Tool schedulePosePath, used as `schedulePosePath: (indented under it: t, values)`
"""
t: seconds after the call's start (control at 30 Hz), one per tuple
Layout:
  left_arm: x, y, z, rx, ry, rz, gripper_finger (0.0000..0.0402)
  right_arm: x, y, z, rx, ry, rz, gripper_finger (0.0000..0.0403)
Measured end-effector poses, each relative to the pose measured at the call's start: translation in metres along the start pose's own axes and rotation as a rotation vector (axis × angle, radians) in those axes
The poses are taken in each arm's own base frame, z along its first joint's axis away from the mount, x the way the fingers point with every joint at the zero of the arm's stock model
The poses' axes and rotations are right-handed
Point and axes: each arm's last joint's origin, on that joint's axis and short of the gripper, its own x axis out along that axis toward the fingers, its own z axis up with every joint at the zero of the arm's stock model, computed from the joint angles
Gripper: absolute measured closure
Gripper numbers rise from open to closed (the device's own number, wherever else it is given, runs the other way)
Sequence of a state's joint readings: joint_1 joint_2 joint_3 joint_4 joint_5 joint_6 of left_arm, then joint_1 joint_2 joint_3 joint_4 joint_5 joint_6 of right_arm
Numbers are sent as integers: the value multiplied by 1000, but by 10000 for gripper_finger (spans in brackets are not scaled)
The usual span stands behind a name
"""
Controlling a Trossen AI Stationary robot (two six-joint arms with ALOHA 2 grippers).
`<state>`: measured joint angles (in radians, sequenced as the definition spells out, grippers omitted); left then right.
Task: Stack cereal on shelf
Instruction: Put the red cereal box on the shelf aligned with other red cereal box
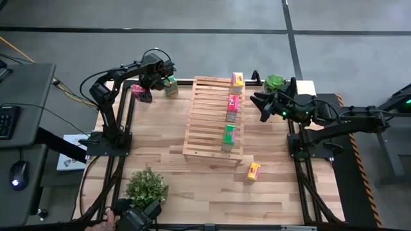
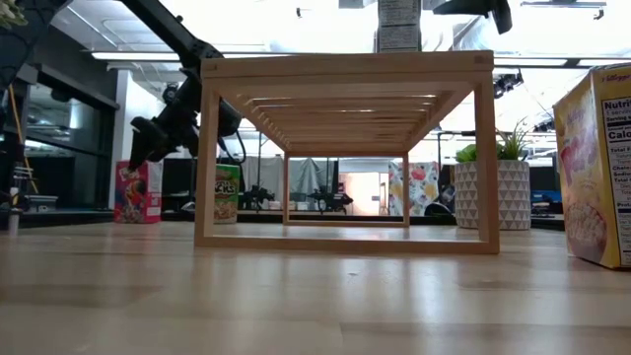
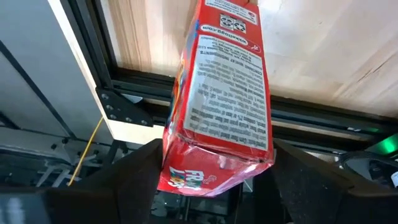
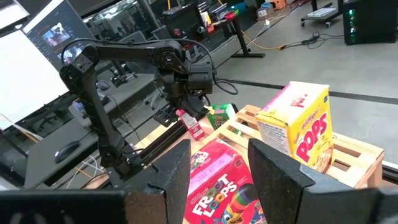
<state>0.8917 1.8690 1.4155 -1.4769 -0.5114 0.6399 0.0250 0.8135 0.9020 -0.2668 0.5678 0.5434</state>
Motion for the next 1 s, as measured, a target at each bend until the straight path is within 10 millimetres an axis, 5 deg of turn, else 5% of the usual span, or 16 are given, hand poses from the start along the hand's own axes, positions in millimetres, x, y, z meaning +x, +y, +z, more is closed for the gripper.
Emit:
schedulePosePath:
  t: [0.57,1.0]
  values:
    - [-1,1,-2,-26,25,49,238,0,0,0,-1,5,7,249]
    - [-49,-4,-37,-250,-6,230,238,0,0,-1,-5,10,4,249]
